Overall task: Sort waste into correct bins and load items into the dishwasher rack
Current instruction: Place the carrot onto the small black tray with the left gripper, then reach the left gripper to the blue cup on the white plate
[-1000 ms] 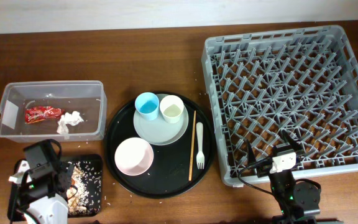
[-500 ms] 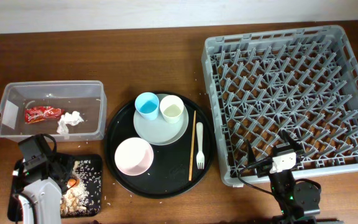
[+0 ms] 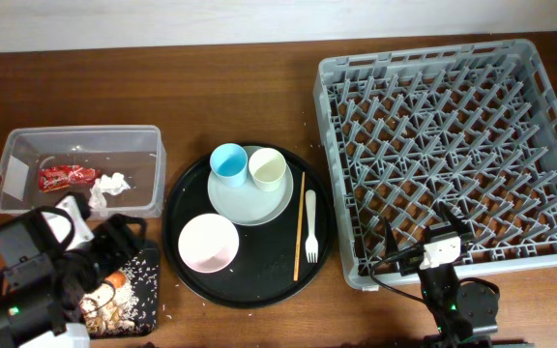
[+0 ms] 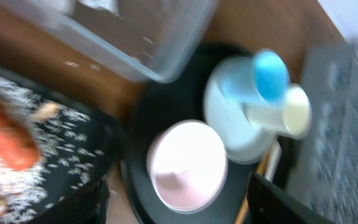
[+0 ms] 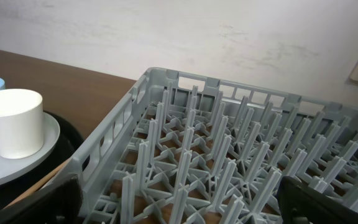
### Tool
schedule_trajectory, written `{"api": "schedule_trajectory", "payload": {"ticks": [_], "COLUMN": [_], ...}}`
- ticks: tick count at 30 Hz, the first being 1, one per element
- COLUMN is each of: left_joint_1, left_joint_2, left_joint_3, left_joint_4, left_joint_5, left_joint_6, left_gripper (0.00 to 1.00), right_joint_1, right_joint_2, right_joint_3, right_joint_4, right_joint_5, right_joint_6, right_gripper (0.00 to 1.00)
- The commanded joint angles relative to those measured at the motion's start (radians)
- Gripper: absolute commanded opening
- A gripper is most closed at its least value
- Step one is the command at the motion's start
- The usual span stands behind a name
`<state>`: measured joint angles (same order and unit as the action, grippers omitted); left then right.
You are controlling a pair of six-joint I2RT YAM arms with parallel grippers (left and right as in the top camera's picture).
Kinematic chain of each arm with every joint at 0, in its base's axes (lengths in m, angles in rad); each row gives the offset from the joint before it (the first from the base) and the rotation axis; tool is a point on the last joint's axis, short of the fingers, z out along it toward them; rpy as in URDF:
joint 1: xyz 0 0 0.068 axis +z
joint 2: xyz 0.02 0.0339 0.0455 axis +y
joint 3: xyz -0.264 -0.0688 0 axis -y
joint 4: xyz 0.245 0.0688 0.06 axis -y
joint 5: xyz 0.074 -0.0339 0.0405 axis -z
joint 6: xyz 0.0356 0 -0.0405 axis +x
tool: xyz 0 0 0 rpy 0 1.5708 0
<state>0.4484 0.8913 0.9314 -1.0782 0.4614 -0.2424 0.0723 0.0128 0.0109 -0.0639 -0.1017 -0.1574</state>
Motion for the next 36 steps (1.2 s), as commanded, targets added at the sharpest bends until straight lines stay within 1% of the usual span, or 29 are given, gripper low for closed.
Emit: {"api": "schedule_trajectory", "payload": {"ticks": [1,5,8,11,13,17,18,21,24,26,31,36], "left_joint_1": [-0.094,-0.231,-0.339,-0.436,-0.507,-0.611,-0.639,-0.697,-0.735,-0.759,-0.855,-0.946], "left_joint_2": [-0.021,-0.02,-0.02,-0.003,0.037,0.15,0.191,0.297,0.369,0.396,0.422,0.422], "left_joint_3": [0.008,0.008,0.008,0.011,0.018,0.04,0.047,0.054,0.054,0.053,0.053,0.053], "left_joint_4": [-0.015,0.01,0.039,0.046,0.045,0.045,0.046,0.068,0.126,0.156,0.209,0.217], "left_joint_5": [0.103,0.103,0.099,0.044,-0.01,-0.033,-0.064,-0.161,-0.178,-0.178,-0.19,-0.309], "left_joint_6": [0.103,0.102,0.099,0.061,0.056,0.056,0.055,-0.007,-0.027,-0.076,-0.085,-0.173], "left_gripper": [0.7,0.7,0.66,0.65,0.65,0.65,0.65,0.65,0.66,0.66,0.66,0.67], "right_joint_1": [-0.006,-0.006,-0.006,-0.006,-0.006,-0.006,-0.006,-0.006,-0.006,-0.006,-0.006,-0.006], "right_joint_2": [-0.006,-0.006,-0.006,-0.006,-0.006,-0.006,-0.006,-0.006,-0.006,-0.006,-0.006,-0.006], "right_joint_3": [-0.005,-0.005,-0.005,-0.005,-0.005,-0.005,-0.005,-0.005,-0.005,-0.005,-0.005,-0.005], "right_joint_4": [-0.004,-0.004,-0.004,-0.004,-0.004,-0.004,-0.004,-0.004,-0.004,-0.004,-0.004,-0.004], "right_joint_5": [0.002,0.002,0.002,0.002,0.002,0.002,0.002,0.002,0.002,0.002,0.002,0.002], "right_joint_6": [0.005,0.005,0.005,0.005,0.005,0.005,0.005,0.005,0.005,0.005,0.005,0.005], "right_gripper": [0.99,0.99,0.99,0.99,0.99,0.99,0.99,0.99,0.99,0.99,0.99,0.99]}}
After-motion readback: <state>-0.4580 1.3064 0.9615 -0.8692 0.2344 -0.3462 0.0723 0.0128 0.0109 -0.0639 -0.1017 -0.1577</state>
